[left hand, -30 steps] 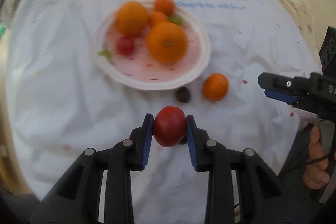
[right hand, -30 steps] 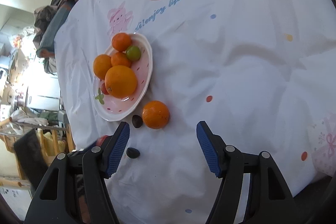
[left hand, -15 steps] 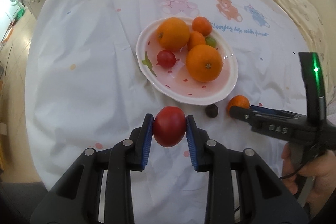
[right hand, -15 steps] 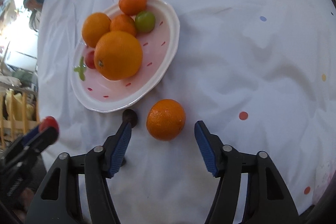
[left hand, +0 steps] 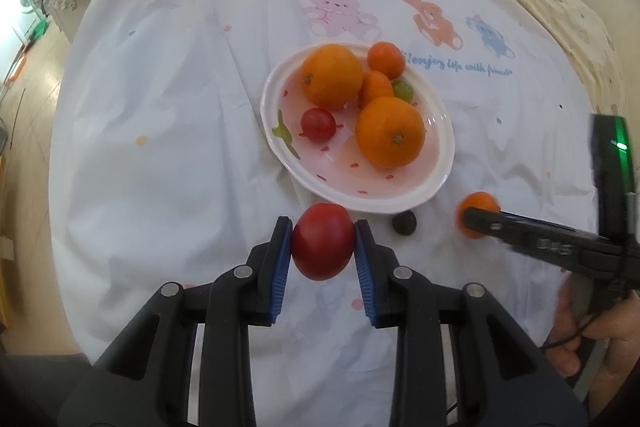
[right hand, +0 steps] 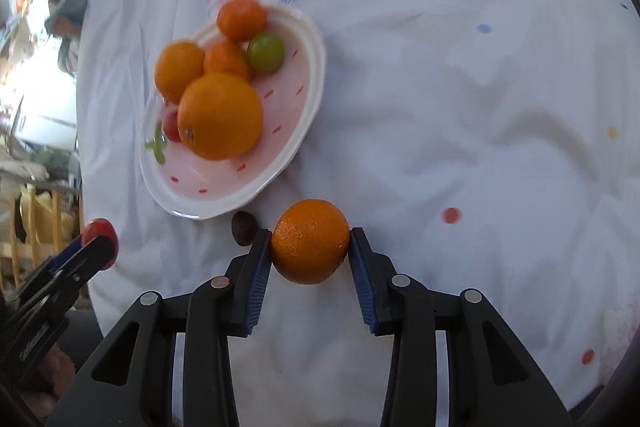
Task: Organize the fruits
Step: 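Carry the tomato and mandarin over the pink bowl with both tools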
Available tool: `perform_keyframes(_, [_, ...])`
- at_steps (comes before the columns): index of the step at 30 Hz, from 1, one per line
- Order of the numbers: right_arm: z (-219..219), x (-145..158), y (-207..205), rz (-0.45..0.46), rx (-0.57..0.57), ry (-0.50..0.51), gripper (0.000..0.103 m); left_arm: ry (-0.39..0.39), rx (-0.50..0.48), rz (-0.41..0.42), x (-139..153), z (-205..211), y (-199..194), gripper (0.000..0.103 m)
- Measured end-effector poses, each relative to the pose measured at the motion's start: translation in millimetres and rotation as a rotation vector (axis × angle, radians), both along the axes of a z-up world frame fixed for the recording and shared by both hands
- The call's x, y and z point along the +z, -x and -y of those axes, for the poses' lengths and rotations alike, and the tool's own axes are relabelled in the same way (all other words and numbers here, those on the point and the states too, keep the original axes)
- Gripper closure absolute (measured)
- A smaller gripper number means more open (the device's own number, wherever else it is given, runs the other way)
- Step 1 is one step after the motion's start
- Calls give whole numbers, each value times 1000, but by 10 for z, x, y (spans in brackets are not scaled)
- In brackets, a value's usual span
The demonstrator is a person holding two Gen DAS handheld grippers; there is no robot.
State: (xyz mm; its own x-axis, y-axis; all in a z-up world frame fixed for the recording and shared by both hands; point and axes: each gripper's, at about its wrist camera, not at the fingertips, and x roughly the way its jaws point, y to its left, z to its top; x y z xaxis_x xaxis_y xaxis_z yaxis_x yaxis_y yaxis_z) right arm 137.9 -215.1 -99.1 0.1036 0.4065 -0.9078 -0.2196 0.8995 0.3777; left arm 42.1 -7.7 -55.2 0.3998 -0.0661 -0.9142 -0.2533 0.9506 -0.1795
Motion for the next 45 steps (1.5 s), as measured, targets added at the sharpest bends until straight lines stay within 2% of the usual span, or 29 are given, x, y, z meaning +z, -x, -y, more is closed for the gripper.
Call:
perform_keyframes(4, [145, 253, -91, 53, -57, -85, 62, -2, 1, -1, 43, -69, -115, 76])
perform_keyframes(11, [25, 444, -419, 101, -40, -163, 62, -61, -57, 34, 222, -95, -408, 76])
perform_keyframes(18, [-222, 260, -719, 77, -5, -153, 62, -96, -126, -23, -92, -20, -655, 76])
perform_keyframes(22, [-319, 128, -812, 60, 8, -148, 62, -55, -109, -27, -228, -13, -717, 75])
perform_keyframes(28, [-342, -23, -844, 41, -5, -135, 62, -110, -127, -22, -332, 33, -773, 75])
perform_keyframes(32, [-338, -74, -827, 28, -3, -117, 62, -85, -109, -48, -402, 15, -786, 75])
perform_keyframes(45, [-370, -92, -813, 27, -2, -100, 60, -88, -124, -67, -444, 84, -792, 75])
